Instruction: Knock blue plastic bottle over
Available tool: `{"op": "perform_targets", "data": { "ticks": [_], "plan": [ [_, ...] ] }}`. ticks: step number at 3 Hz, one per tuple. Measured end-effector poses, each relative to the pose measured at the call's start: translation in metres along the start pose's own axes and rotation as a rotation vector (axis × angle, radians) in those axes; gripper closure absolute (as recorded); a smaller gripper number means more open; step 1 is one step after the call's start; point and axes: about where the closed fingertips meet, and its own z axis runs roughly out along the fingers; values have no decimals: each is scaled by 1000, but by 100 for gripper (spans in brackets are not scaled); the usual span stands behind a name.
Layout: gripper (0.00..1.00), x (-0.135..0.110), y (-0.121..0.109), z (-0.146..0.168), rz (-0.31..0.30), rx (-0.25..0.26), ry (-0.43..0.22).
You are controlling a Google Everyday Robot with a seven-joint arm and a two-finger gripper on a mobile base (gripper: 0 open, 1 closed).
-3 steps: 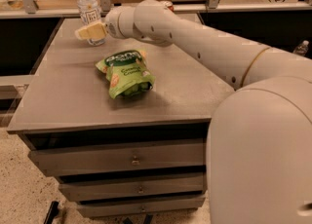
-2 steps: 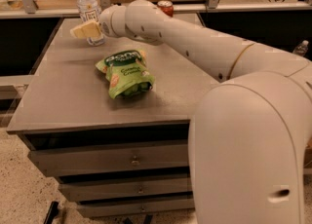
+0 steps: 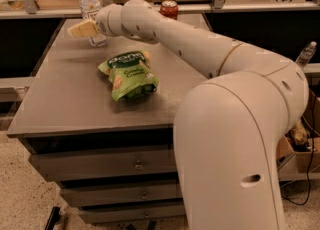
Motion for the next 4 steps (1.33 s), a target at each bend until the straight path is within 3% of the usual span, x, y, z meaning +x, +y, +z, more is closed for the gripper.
{"op": "perform_targets", "data": {
  "ticks": [1, 3, 4],
  "plan": [
    [17, -2, -2, 11, 0, -10, -9],
    [64, -2, -12, 11, -5, -63, -36],
    [87, 2, -19, 5, 11, -124, -47]
  ]
}}
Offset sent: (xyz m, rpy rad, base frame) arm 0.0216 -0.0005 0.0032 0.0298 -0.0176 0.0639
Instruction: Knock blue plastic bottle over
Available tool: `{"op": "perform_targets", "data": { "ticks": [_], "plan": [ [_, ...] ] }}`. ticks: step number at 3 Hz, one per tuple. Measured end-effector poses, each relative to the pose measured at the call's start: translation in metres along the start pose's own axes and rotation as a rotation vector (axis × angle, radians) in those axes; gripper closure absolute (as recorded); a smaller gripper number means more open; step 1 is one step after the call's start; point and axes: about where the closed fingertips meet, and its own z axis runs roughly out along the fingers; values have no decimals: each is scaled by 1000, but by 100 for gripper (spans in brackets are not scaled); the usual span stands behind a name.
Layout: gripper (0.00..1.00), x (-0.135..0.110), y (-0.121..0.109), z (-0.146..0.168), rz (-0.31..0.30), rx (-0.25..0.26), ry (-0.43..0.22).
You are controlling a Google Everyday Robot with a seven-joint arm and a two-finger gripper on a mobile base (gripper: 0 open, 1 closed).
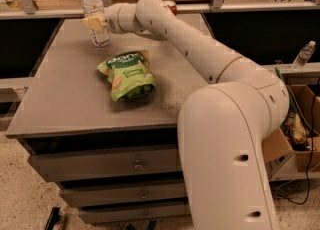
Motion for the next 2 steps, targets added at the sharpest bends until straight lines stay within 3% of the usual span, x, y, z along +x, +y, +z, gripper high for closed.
{"op": "perform_targets", "data": {
  "ticks": [1, 2],
  "plan": [
    [100, -5, 0, -7, -25, -110, -26],
    [100, -15, 9, -17, -115, -220, -51]
  ]
}}
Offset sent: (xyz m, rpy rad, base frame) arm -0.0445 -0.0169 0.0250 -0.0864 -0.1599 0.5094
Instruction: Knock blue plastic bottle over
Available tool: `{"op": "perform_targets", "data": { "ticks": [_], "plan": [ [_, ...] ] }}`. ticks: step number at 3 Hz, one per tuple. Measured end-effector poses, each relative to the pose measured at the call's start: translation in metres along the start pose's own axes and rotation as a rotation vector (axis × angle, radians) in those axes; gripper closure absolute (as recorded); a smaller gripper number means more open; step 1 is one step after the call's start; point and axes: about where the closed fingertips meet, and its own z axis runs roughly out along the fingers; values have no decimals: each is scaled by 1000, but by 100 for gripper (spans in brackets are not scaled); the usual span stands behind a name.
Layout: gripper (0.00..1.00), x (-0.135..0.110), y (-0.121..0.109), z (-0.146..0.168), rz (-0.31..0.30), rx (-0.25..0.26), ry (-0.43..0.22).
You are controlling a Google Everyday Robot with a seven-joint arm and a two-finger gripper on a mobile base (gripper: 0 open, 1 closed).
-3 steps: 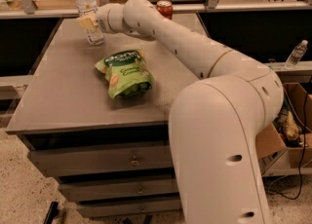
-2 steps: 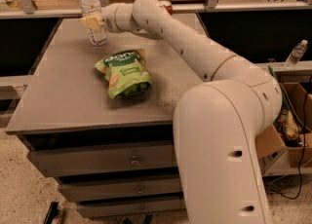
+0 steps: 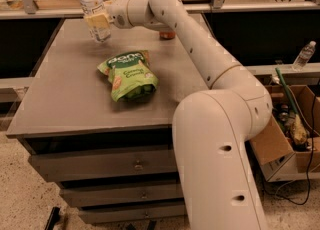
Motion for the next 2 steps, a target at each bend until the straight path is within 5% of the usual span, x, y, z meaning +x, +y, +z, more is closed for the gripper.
{"op": "perform_targets", "data": {
  "ticks": [2],
  "plan": [
    [100, -13, 32, -19, -196, -193, 14]
  ]
}}
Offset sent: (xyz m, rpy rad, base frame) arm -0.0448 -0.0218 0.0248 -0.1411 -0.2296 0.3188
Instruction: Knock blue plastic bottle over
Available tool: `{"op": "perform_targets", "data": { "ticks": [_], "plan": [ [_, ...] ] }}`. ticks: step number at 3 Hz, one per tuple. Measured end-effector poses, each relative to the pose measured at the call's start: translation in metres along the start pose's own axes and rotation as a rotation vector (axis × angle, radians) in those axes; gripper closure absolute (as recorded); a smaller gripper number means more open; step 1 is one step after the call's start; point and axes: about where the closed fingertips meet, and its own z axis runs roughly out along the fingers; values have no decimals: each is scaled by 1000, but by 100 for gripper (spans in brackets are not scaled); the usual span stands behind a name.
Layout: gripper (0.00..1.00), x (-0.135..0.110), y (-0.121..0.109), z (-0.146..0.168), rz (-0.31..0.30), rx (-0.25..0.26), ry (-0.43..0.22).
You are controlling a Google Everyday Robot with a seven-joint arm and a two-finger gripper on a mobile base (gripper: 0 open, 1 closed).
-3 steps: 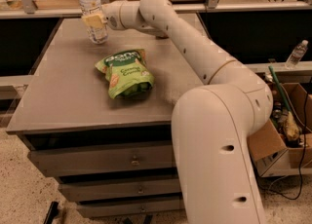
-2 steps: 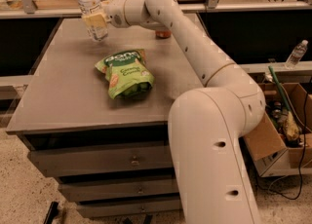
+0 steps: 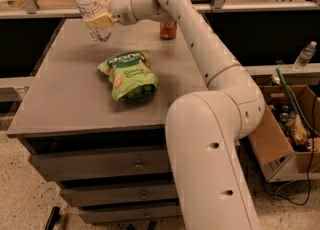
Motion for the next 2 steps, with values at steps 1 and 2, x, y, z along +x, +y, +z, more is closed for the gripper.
{"op": "perform_targets", "data": {
  "ticks": [1, 2],
  "plan": [
    [100, -6, 6, -10, -17, -36, -6],
    [100, -15, 6, -24, -77, -35, -28]
  ]
}}
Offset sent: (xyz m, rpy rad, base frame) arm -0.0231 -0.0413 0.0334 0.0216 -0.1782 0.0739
